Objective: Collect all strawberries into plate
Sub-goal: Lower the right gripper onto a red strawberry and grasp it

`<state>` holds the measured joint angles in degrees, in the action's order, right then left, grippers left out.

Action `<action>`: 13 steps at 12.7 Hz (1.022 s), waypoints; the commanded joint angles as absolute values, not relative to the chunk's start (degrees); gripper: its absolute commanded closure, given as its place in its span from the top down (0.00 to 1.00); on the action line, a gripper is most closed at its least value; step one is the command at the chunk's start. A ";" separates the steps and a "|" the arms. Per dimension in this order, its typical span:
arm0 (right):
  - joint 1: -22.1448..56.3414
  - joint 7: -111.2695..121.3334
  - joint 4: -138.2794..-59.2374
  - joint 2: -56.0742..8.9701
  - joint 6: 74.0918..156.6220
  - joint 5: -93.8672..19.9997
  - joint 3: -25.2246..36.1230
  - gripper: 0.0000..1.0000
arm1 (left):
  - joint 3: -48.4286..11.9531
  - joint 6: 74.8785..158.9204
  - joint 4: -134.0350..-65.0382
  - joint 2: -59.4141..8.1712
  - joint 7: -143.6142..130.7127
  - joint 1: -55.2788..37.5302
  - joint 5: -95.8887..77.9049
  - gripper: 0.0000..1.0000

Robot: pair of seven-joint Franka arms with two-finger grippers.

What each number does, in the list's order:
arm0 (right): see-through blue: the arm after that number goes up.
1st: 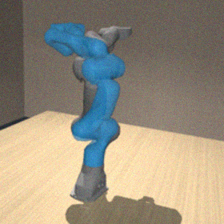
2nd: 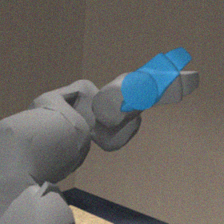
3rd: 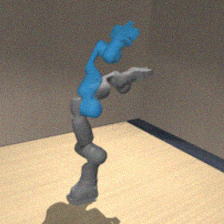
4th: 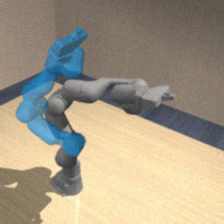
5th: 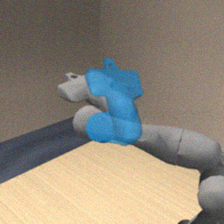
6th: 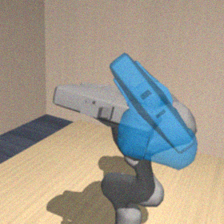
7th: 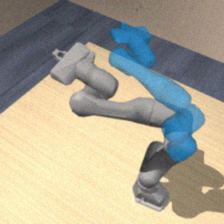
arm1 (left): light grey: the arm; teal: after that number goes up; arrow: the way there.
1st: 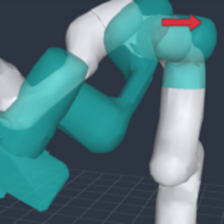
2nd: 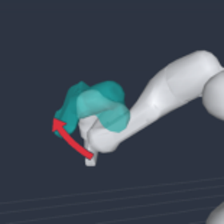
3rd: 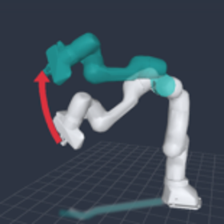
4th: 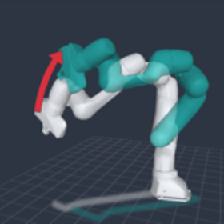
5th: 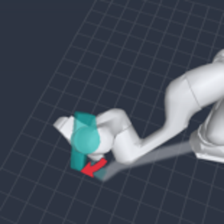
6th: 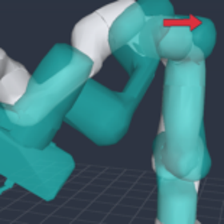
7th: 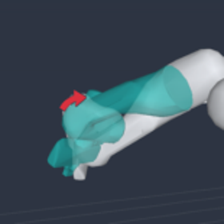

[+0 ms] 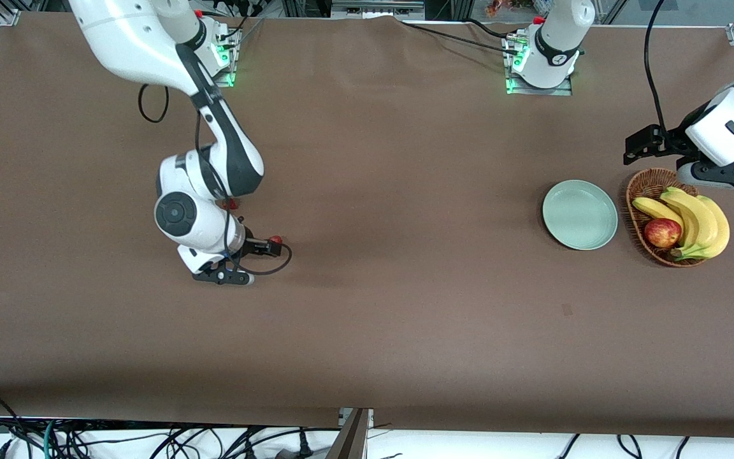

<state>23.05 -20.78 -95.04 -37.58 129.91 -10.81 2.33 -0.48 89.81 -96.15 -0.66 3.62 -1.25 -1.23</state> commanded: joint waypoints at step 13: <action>24.87 -24.86 -99.41 -38.58 132.37 -16.61 1.68 0.14 | -0.97 89.82 -95.54 -1.05 3.60 -0.70 -1.67 1.00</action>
<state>24.46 -22.90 -98.30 -39.71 132.11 -15.55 2.28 -0.49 89.82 -96.15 -0.85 3.62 -1.24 -1.23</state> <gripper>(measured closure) 0.687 0.000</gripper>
